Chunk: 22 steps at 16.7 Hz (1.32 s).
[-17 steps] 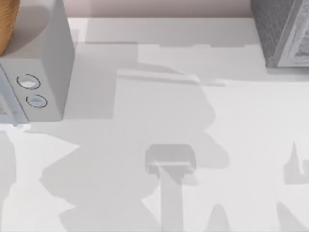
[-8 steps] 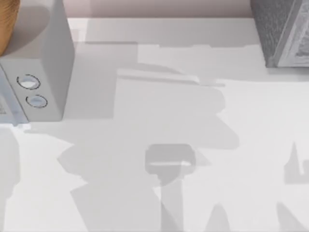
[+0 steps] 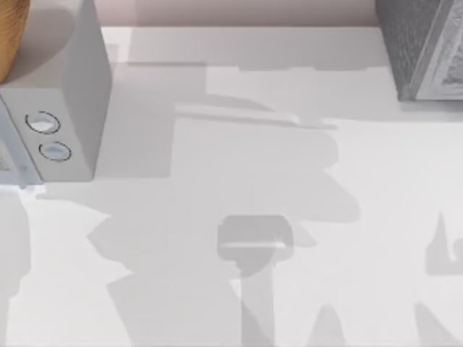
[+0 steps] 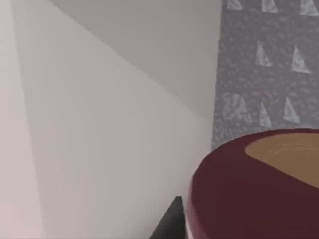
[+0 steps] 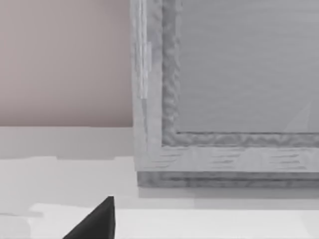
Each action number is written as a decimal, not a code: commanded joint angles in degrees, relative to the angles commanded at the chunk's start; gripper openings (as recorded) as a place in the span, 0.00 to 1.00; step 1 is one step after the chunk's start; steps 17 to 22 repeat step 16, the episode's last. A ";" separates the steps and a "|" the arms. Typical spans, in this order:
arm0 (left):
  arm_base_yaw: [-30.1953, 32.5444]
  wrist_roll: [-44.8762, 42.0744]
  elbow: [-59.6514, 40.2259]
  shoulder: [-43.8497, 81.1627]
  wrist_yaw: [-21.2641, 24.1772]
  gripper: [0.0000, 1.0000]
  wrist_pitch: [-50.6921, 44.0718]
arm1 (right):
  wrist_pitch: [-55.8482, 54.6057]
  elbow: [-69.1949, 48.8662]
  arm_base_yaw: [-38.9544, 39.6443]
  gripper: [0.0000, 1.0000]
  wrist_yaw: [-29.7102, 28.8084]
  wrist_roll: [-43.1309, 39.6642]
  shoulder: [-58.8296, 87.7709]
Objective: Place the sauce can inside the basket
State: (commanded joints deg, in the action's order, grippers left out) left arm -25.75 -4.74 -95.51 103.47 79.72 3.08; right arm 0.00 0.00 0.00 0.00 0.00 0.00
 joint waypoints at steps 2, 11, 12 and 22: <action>0.00 0.00 0.00 0.00 0.00 0.38 0.00 | 0.00 0.00 0.00 1.00 0.00 0.00 0.00; 0.00 0.00 0.00 0.00 0.00 1.00 0.00 | 0.00 0.00 0.00 1.00 0.00 0.00 0.00; 0.00 0.00 0.00 0.00 0.00 1.00 0.00 | 0.00 0.00 0.00 1.00 0.00 0.00 0.00; 0.00 0.00 0.00 0.00 0.00 1.00 0.00 | 0.00 0.00 0.00 1.00 0.00 0.00 0.00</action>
